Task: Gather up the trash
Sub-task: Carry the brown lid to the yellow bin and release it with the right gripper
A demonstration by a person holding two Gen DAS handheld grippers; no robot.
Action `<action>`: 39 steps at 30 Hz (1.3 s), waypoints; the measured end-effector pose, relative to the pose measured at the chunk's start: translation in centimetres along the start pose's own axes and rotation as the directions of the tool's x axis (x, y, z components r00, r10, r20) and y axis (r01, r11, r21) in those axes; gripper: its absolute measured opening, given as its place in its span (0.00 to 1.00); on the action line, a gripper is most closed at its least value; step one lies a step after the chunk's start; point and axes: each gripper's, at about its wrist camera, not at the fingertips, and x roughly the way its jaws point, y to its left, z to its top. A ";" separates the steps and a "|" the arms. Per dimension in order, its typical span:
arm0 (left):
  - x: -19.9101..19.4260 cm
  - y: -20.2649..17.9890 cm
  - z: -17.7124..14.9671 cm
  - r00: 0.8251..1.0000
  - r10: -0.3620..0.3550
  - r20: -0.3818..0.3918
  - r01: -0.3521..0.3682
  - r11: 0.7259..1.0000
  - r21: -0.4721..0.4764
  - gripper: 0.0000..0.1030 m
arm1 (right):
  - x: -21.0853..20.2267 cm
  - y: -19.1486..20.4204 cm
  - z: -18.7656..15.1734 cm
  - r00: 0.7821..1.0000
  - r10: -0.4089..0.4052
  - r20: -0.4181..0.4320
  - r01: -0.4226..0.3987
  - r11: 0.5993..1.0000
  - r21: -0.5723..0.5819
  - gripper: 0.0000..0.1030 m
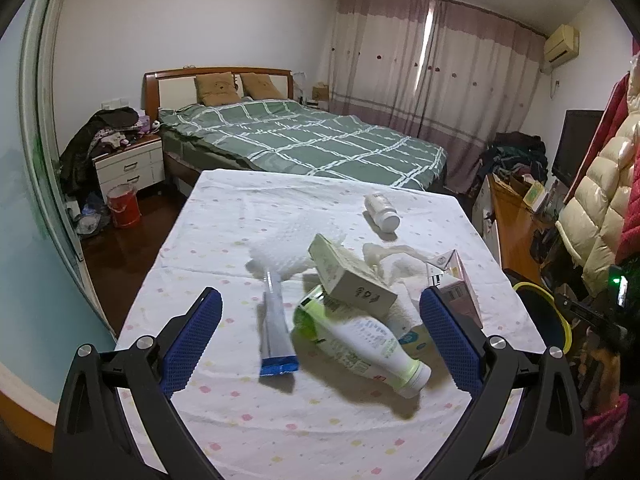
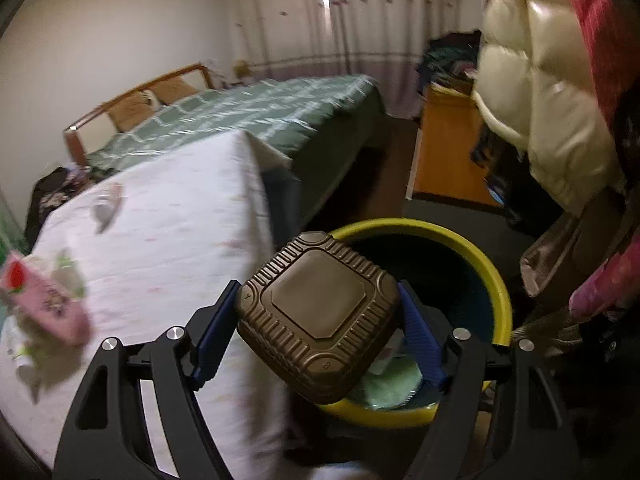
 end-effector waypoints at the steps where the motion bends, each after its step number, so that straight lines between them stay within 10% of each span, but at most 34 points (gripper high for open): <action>1: 0.4 -0.3 0.1 1.000 0.002 -0.006 -0.002 1.000 0.002 0.95 | 0.8 -0.3 0.2 1.000 -0.014 -0.009 0.014 1.000 0.005 0.71; 12: 2.6 -1.0 0.3 0.999 0.013 -0.044 -0.013 1.000 0.003 0.95 | 6.2 -4.4 0.0 0.993 -0.094 -0.075 0.099 0.994 0.056 0.74; 33: 6.0 0.0 -1.4 0.988 0.084 -0.128 -0.078 0.996 0.047 0.95 | 2.8 -3.2 -1.5 0.997 -0.059 -0.044 0.062 0.996 0.063 0.81; 39: 6.8 -1.1 -2.5 0.980 -0.050 -0.191 0.057 0.998 0.036 0.90 | 2.8 -3.1 -1.8 0.997 -0.054 -0.055 0.057 0.996 0.061 0.81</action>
